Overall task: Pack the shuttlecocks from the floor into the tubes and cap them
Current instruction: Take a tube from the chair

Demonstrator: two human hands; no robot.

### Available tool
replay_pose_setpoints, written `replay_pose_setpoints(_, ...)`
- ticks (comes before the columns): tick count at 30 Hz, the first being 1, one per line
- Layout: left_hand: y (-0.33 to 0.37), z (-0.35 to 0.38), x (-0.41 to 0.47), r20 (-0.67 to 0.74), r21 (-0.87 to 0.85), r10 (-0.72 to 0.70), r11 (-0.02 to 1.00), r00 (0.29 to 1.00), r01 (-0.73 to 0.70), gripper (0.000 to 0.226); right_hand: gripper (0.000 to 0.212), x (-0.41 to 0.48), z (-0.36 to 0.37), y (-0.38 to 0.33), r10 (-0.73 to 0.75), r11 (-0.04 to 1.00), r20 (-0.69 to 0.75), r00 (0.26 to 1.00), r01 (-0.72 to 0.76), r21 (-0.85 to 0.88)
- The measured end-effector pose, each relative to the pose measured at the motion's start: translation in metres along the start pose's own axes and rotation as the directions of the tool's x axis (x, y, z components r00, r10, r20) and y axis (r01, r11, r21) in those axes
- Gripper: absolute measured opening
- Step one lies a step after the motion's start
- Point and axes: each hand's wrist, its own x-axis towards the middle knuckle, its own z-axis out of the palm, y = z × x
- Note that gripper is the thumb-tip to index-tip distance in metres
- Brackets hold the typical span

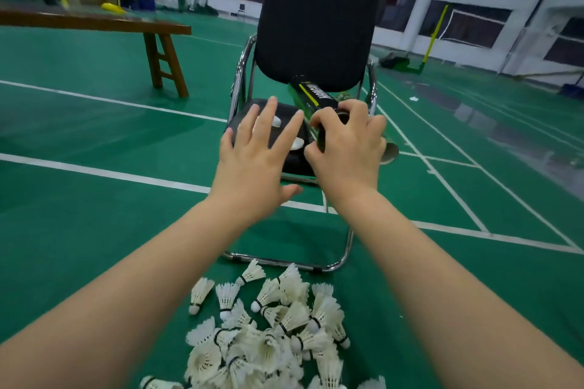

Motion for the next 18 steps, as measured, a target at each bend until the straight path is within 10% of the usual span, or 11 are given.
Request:
replay_pose_setpoints(8,0.009,-0.049,-0.04,-0.149,0.015,0.192,0.981,0.97,-0.192,0.117,0.026,-0.047,-0.111,-0.018,-0.138,0.987,-0.15,0.979,0.148,0.056)
replay_pose_setpoints(18,0.019,-0.076,-0.096,-0.393,-0.201,0.366,0.861,0.844,-0.467,0.056,0.024,-0.122,-0.139,-0.062,-0.075,0.902,-0.046,0.996,0.088,0.423)
